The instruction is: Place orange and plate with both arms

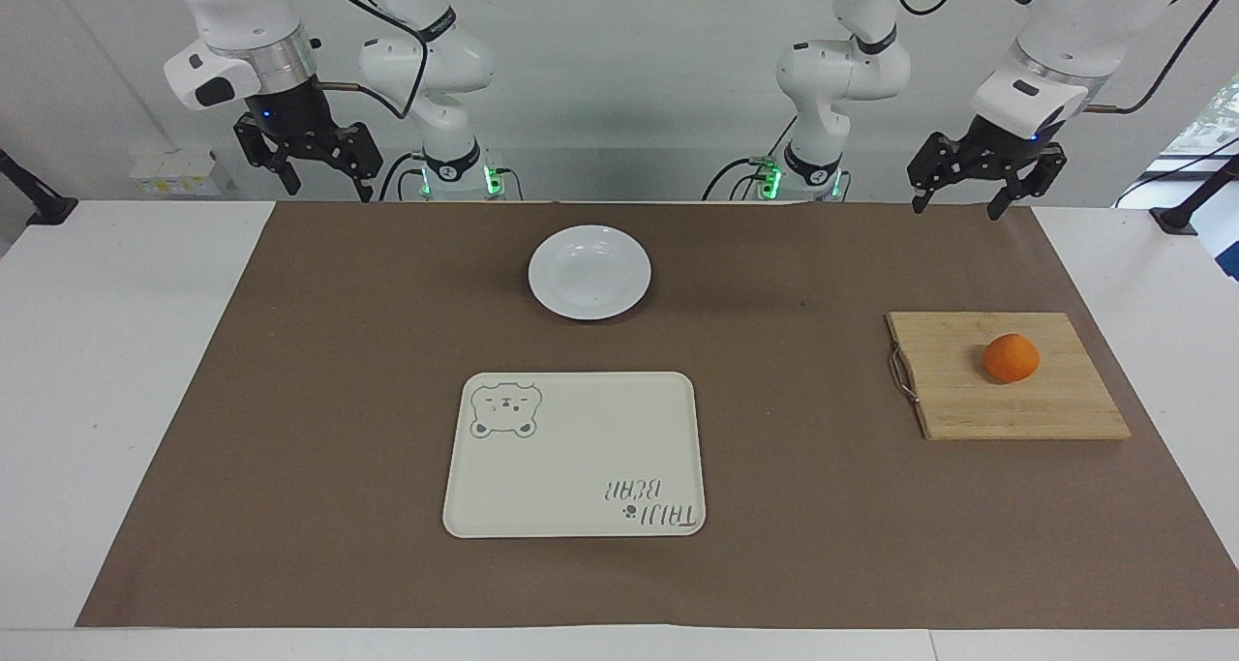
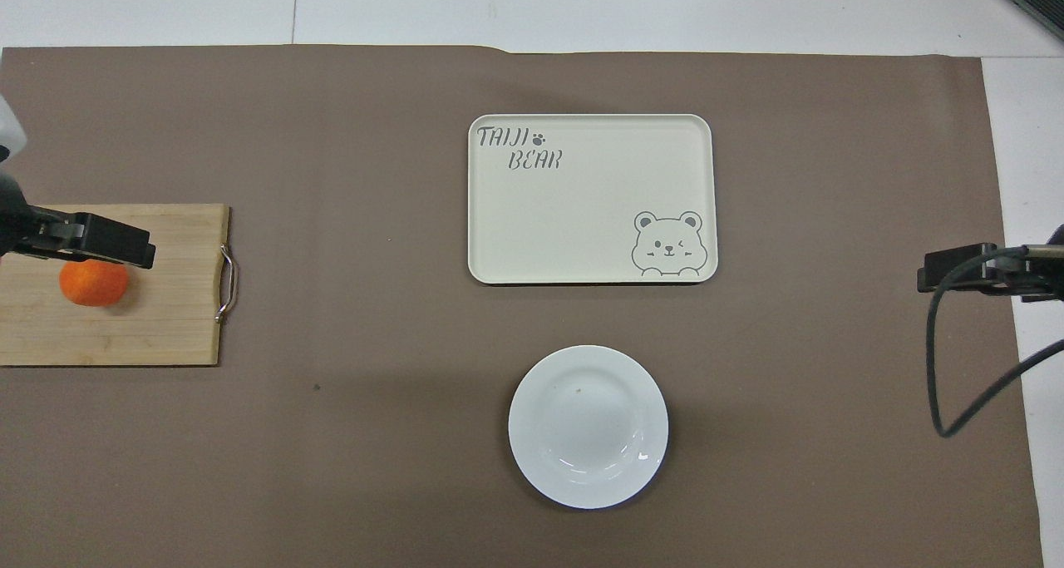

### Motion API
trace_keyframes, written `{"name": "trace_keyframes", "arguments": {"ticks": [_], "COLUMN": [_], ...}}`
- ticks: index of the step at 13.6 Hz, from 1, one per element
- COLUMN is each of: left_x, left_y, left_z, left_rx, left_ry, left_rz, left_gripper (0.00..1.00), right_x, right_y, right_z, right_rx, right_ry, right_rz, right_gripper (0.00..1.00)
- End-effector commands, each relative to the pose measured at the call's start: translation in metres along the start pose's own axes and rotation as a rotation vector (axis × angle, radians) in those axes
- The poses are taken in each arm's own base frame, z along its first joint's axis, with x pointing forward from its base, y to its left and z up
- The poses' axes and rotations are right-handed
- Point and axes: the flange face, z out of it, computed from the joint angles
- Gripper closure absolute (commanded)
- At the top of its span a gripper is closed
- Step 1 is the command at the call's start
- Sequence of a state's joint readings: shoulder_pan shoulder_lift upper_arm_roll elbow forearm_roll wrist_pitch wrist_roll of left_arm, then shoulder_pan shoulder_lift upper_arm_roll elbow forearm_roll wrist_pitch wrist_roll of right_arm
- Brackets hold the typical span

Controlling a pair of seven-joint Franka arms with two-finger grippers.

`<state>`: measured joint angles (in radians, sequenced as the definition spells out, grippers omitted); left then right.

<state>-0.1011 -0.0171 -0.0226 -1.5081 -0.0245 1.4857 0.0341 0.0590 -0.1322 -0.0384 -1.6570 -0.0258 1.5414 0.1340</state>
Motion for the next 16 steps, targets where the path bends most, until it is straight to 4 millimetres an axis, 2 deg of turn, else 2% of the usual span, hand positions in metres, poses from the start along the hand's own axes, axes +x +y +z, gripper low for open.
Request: {"name": "trace_keyframes", "arguments": {"ticks": [1, 7, 9, 16], "left_x": [-0.009, -0.008, -0.009, -0.010], "left_y": [-0.002, -0.004, -0.014, -0.014], "left_z": [-0.001, -0.003, -0.005, -0.003], "left_rx": [0.017, 0.015, 0.016, 0.011], "left_ry": [0.012, 0.023, 0.027, 0.024], "left_rz": [-0.006, -0.015, -0.031, -0.033], "left_gripper": [0.00, 0.00, 0.00, 0.00], "right_x": [-0.011, -0.012, -0.010, -0.010], "right_y": [0.004, 0.007, 0.008, 0.008], "right_z": [-0.024, -0.020, -0.020, -0.018], "right_rx": [0.010, 0.012, 0.015, 0.015], "right_ry": [-0.028, -0.028, -0.017, -0.023], "right_rz": [-0.050, -0.044, -0.041, -0.040], "right_gripper": [0.00, 0.00, 0.00, 0.00]}}
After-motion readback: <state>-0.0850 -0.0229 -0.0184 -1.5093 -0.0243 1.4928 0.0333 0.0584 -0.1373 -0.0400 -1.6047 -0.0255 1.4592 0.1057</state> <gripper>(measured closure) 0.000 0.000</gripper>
